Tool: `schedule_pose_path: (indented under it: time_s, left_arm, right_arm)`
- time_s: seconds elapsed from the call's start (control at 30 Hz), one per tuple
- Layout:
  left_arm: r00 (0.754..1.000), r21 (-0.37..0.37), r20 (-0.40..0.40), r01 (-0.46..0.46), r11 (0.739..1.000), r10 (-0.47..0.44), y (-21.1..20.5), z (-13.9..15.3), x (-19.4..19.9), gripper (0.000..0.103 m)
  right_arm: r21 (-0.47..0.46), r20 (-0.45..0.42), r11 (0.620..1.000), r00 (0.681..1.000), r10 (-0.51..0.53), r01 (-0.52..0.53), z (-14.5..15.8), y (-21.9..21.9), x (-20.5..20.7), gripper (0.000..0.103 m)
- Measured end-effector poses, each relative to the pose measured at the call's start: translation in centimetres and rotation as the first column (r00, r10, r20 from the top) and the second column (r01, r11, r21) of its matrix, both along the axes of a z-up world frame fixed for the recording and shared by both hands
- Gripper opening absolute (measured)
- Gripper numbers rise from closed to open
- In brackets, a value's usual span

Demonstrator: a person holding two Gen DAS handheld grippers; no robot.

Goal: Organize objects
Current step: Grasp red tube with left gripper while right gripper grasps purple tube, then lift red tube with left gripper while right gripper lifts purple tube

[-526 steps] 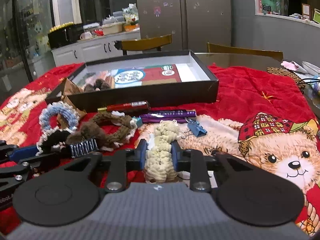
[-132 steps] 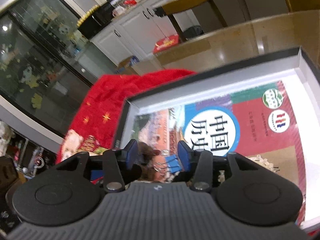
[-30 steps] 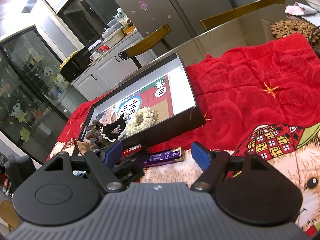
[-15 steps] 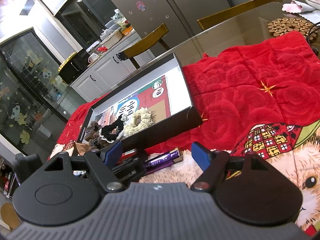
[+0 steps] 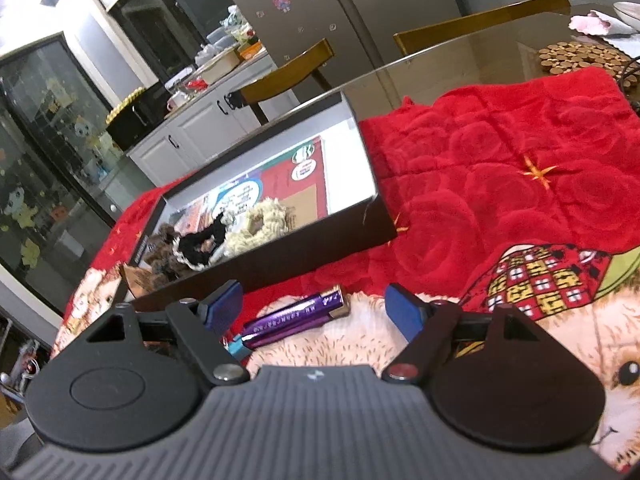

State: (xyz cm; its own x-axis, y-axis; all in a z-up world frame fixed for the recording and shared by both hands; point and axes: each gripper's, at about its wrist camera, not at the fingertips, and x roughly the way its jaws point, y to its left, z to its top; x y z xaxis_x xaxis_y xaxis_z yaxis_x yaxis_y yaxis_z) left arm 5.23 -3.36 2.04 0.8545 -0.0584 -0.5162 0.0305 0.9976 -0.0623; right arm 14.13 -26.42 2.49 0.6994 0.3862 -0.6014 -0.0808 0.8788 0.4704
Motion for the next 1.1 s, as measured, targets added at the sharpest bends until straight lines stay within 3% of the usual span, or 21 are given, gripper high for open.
schedule_pose_path:
  time_s: [0.17,0.3,0.6,0.73,0.87,1.1]
  left_arm:
    - [0.997,-0.014,0.083,0.010,1.000,-0.009,1.6,-0.4,-3.5,0.085]
    - [0.995,-0.022,0.086,0.054,0.998,-0.052,1.6,-0.4,-4.2,0.085]
    - [0.993,0.036,0.089,0.080,0.996,-0.083,1.3,-0.9,-5.4,0.085]
    - [0.996,0.029,0.071,0.054,0.998,-0.056,1.9,-1.0,-4.9,0.085]
    - [0.998,0.020,0.050,0.031,0.999,-0.032,2.5,-1.1,-4.2,0.085]
    - [0.998,0.030,0.058,0.015,0.999,-0.017,2.7,-1.1,-4.1,0.085]
  right_arm:
    - [-0.148,0.054,0.988,0.997,0.046,-0.038,-0.8,2.6,-0.1,0.092]
    - [-0.252,0.083,0.966,0.994,0.072,-0.049,-1.0,4.5,-0.2,0.094]
    - [-0.405,0.109,0.912,0.988,0.109,-0.056,-1.7,7.6,-0.3,0.096]
    - [-0.411,0.100,0.911,0.991,0.090,-0.042,-1.8,7.4,-0.1,0.089]
    - [-0.473,0.121,0.880,0.987,0.104,-0.034,-2.0,8.3,-0.7,0.081]
    - [-0.470,0.131,0.883,0.987,0.096,-0.024,-1.9,8.1,-0.9,0.080]
